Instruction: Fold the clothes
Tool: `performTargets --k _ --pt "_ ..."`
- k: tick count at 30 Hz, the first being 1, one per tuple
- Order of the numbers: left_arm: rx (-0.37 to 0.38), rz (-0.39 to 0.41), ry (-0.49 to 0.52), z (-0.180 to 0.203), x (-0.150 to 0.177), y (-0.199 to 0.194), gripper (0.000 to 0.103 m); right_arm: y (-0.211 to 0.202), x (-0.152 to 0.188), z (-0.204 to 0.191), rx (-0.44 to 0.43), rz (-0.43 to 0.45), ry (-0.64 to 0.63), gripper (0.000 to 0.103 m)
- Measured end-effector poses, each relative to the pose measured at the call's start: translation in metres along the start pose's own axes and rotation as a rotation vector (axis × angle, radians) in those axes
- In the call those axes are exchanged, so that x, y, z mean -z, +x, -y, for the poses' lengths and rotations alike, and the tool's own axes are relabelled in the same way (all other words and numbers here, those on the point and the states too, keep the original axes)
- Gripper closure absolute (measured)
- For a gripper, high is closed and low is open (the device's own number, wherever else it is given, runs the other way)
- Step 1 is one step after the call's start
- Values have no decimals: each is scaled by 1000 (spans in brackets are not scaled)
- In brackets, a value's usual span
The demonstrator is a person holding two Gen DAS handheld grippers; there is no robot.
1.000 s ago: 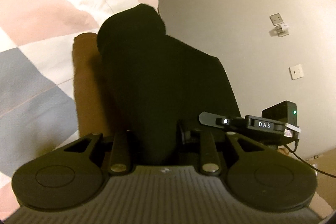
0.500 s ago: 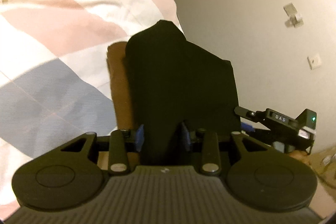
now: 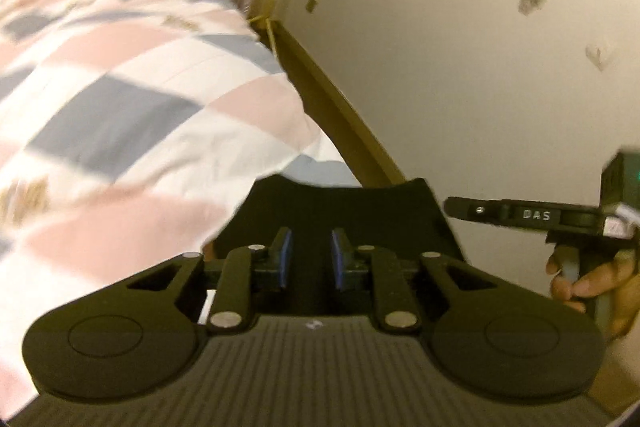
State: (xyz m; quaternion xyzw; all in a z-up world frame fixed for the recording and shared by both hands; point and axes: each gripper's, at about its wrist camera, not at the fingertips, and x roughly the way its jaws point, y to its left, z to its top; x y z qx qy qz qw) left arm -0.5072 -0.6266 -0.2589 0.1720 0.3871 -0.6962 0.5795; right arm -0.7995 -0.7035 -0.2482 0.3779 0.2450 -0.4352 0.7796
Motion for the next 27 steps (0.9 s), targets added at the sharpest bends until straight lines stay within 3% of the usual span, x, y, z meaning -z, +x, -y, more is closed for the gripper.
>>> performTargets --k 5,10,13,17,21,24,27 --pt "-90 -98 40 -20 8 73 95 66 1 -20 86 -66 -190 72" --pt "-158 -121 82 -26 12 89 95 105 14 -24 102 -88 -176 74" --pt "-164 -73 84 -22 10 61 95 92 11 -17 82 -54 -146 72" --pt "-129 -12 104 -8 23 0 95 38 15 -14 66 36 -107 65" --pt "-70 -45 132 18 63 -50 94 -17 51 -15 91 24 -66 61" --pt "-54 -114 142 35 92 -56 93 -38 91 -26 119 -40 -51 61" --pt "-72 -177 135 43 111 -39 93 -33 120 -36 126 -109 -55 62"
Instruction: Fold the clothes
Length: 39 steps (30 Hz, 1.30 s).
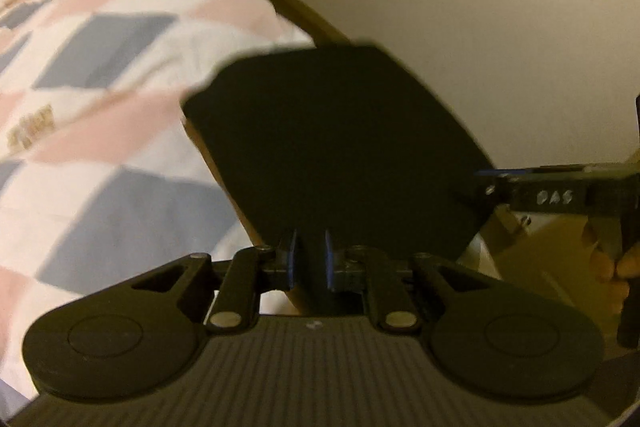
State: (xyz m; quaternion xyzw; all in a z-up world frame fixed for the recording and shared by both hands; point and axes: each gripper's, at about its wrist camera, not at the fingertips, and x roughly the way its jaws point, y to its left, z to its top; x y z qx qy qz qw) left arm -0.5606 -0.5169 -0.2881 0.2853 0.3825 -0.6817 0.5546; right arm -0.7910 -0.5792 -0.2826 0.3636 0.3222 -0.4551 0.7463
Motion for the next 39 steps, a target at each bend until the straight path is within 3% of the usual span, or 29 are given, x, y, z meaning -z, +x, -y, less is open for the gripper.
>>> performTargets --k 3,9,14,15,16,17,19,21,23,24,28,39 --pt "-34 -25 -19 6 1 7 92 23 12 -10 44 -63 -28 62" --pt "-15 -42 -28 16 0 -13 86 -4 6 -25 14 15 -27 62" --pt "-57 -177 -111 8 -11 2 85 15 8 -20 42 -107 35 62" --pt "-79 -165 -105 8 -16 -5 82 11 4 -20 38 -99 51 62" --pt "-101 -153 -97 9 -22 -12 72 2 -2 -22 25 -73 61 62" --pt "-126 -144 -84 10 -28 -22 64 -7 -7 -25 17 -49 69 59" --pt "-163 -135 -59 12 -41 -41 61 -28 -17 -32 22 -11 75 50" --pt "-184 -121 -47 14 -53 -65 55 -49 -26 -39 28 24 83 49" --pt "-198 -105 -41 15 -63 -88 38 -70 -32 -46 47 48 101 35" --pt "-203 -93 -30 17 -67 -100 34 -80 -33 -49 55 59 115 31" --pt "-219 -41 15 22 -77 -137 29 -116 -33 -62 65 107 169 18" --pt "-169 15 176 5 -70 -205 23 -170 2 -120 188 162 301 4"
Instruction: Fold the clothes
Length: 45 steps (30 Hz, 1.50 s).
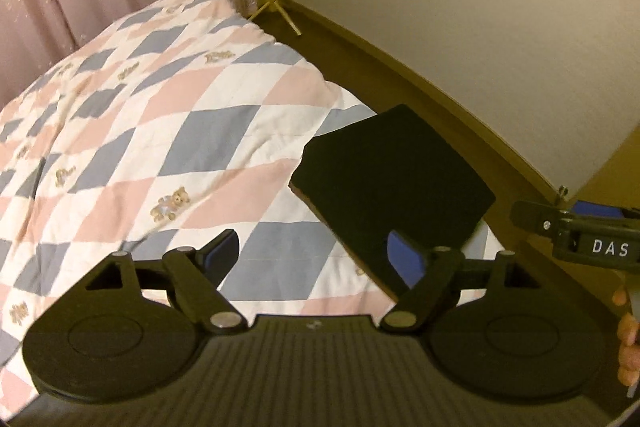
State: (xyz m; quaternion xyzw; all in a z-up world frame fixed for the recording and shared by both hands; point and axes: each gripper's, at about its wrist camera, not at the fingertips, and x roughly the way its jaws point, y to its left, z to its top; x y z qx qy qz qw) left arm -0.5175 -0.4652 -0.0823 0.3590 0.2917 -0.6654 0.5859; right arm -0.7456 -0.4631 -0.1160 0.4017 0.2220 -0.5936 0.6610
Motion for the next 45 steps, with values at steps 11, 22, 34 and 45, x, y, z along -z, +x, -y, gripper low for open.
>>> performTargets --k 11,22,34,45 --pt "65 42 99 -57 47 -47 11 -38 66 -78 132 15 97 2" --pt "63 93 199 -94 95 -85 1 -88 121 -144 342 76 85 0" --pt "71 74 109 -117 113 -90 1 -97 141 -168 471 100 35 0" --pt "16 -1 129 -83 99 -69 1 -82 130 -122 342 -36 146 0"
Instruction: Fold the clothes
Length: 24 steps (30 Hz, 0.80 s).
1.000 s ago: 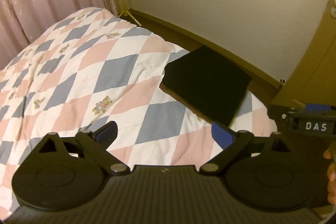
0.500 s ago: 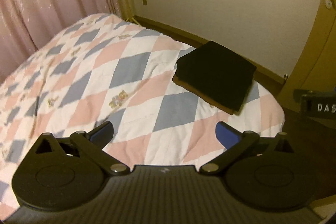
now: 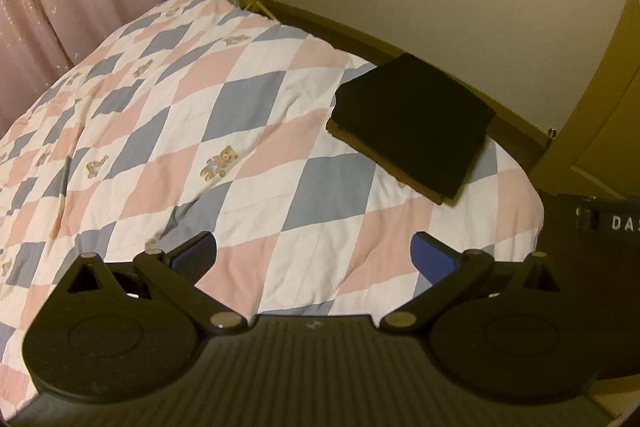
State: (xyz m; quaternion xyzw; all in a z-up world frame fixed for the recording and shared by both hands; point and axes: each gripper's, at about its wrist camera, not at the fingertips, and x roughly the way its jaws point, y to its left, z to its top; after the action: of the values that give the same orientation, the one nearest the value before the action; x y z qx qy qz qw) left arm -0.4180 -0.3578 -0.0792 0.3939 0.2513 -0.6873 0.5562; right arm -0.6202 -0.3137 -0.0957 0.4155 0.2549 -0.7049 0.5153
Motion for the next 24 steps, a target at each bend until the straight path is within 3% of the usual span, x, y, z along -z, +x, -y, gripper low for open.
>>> performTargets --k 13,24 --pt "-26 -67 -40 48 -20 34 1 40 -29 39 -15 -56 -55 0" --pt "-45 -62 -59 63 -37 40 1 55 -48 56 -42 -57 -80 0"
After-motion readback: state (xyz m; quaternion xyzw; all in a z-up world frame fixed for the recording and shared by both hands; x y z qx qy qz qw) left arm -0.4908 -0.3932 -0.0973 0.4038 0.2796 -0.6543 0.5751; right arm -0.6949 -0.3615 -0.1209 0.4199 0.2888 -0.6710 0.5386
